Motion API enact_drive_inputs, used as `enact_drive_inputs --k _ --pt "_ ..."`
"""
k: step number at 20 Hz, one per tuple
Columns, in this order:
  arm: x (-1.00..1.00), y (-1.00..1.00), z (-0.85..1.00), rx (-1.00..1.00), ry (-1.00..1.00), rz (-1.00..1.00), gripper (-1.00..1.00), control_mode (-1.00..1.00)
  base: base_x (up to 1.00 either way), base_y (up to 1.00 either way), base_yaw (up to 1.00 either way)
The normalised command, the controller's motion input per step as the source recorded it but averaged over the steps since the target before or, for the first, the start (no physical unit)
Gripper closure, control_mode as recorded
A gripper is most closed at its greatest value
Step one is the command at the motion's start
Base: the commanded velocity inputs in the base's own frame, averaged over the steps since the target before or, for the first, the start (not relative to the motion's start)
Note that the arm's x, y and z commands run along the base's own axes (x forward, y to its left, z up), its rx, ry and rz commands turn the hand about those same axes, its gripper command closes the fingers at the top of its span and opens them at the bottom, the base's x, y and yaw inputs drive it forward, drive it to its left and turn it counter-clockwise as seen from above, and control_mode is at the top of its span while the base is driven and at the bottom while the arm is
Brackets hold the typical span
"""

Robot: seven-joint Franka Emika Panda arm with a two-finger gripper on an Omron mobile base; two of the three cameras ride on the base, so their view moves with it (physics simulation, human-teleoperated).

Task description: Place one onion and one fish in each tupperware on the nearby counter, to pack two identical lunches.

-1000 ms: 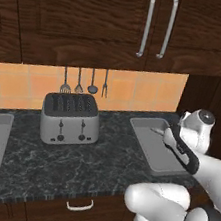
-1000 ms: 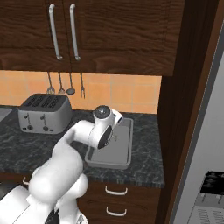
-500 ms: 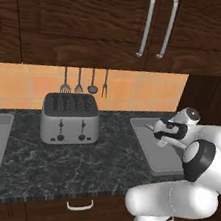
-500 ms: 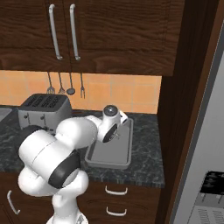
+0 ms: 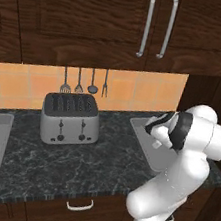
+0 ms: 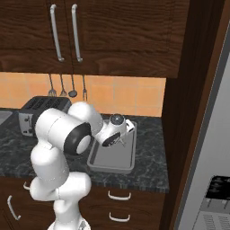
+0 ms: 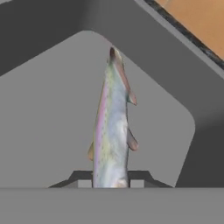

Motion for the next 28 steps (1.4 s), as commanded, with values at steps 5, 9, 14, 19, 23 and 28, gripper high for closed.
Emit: enact_drive_inputs --k 5,9,14,19,23,28 --pt "0.4 -0.11 -0.31 0.05 0.05 -0.05 -1.0 -1.0 0.0 0.0 0.0" --pt "-0.26 -0.32 0.4 0.08 -0.06 -0.02 -1.0 -1.0 0.0 0.0 0.0" --pt "-0.56 0.09 0.99 0.0 -0.12 -0.06 -1.0 -1.0 0.0 0.0 0.0" --pt "-0.09 0.24 1.0 -0.04 -0.01 -0.14 -1.0 -1.0 0.0 0.0 0.0" --pt "-0.02 0.03 1.0 -0.01 0.11 -0.13 -1.0 -1.0 0.0 0.0 0.0" --pt "-0.12 0.0 1.0 -0.01 0.16 -0.05 -1.0 -1.0 0.0 0.0 0.0"
